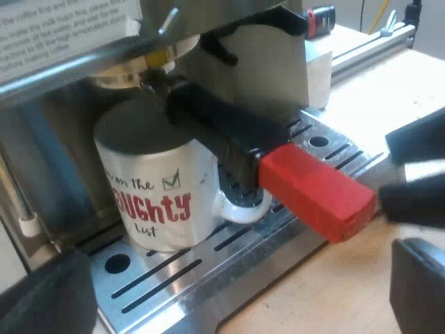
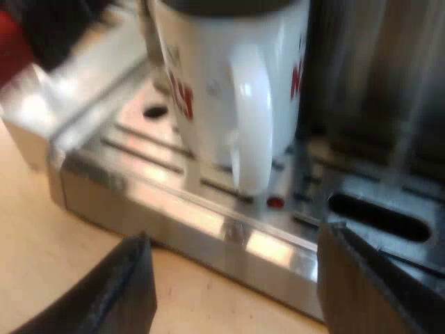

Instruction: Place mug into machine

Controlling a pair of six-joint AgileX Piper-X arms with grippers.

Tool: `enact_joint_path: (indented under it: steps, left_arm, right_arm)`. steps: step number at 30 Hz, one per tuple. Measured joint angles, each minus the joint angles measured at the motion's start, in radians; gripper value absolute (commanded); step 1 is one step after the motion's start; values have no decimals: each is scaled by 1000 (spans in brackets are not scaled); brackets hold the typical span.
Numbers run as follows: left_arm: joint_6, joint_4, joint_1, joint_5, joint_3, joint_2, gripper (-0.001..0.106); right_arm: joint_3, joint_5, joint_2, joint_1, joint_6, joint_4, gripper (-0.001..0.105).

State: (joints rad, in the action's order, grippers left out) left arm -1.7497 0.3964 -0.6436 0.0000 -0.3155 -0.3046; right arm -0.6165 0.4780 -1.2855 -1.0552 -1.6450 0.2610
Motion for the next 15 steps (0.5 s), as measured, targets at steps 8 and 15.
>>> enact_joint_path:
  steps: [8,15]
  left_arm:
    - [0,70,0,0,-108,52,87]
    - [0,85,0,0,-177,142,87]
  right_arm:
    - [-9,74,188,-81,-6,-25,28]
    - [-84,89,203,-145,-48,-25,1]
